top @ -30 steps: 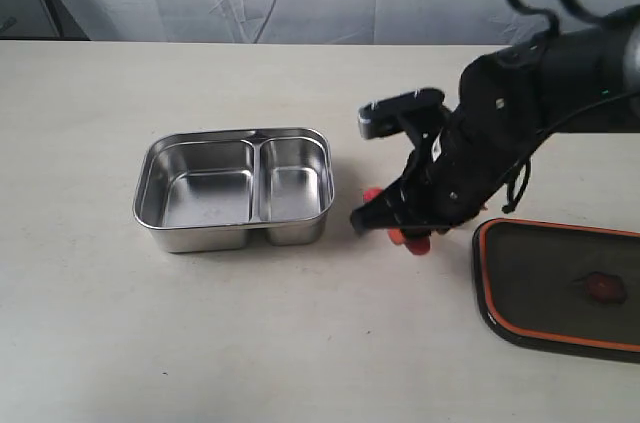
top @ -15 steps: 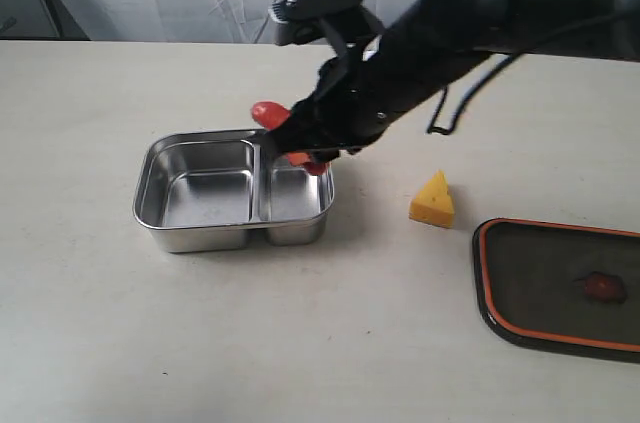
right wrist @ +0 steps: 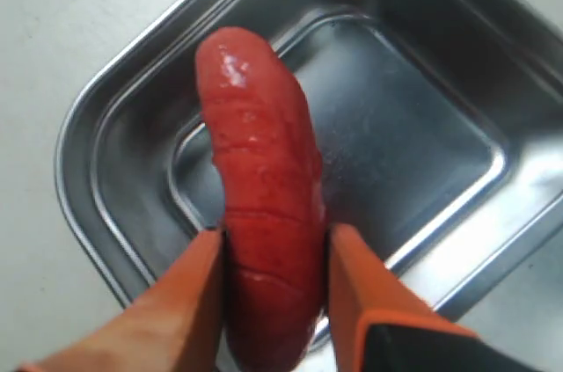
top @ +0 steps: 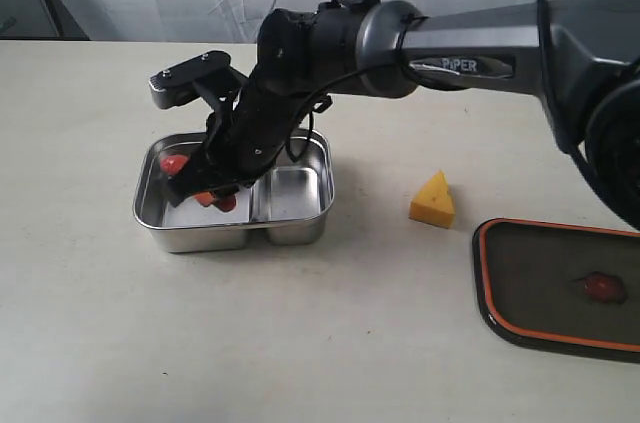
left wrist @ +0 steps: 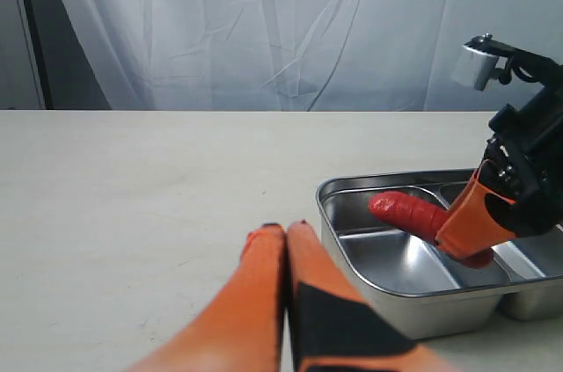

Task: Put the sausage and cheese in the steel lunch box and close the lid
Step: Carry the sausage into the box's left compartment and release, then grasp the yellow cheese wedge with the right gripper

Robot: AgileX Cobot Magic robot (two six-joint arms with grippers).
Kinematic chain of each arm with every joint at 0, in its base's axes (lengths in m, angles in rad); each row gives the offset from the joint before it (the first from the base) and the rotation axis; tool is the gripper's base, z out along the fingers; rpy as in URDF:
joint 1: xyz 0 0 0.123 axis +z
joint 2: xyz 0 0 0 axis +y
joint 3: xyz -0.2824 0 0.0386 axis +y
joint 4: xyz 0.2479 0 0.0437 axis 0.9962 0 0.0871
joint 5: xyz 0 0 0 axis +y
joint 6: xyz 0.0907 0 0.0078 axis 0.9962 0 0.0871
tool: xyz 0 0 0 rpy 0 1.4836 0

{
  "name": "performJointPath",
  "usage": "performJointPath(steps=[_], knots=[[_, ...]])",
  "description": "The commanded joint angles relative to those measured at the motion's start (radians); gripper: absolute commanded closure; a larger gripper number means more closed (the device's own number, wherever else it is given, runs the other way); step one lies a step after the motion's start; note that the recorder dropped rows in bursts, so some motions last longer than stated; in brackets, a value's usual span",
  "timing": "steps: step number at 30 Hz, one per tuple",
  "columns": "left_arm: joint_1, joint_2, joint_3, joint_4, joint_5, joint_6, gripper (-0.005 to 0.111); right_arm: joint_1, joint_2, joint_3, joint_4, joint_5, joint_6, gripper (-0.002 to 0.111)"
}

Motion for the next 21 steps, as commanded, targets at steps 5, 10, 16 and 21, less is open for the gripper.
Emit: performJointPath(steps=[5,10,16,21], knots=[[0.001,-0.006,0.005,0.001,-0.014,0.001,0.107,-0.002,-0.016,-0.02,-0.009,0.016,-0.008,0.056],[0.001,-0.006,0.005,0.001,-0.014,0.001,0.107,-0.003,-0.169,-0.02,-0.317,0.188,0.213,0.08],[0.001,-0.006,0.005,0.001,-0.014,0.001,0.107,-0.219,-0.241,0.072,-0.516,0.416,0.52,0.064],[0.001,-0.006,0.005,0.001,-0.014,0.001,0.107,-0.307,-0.241,0.202,-0.478,0.315,0.568,0.054]])
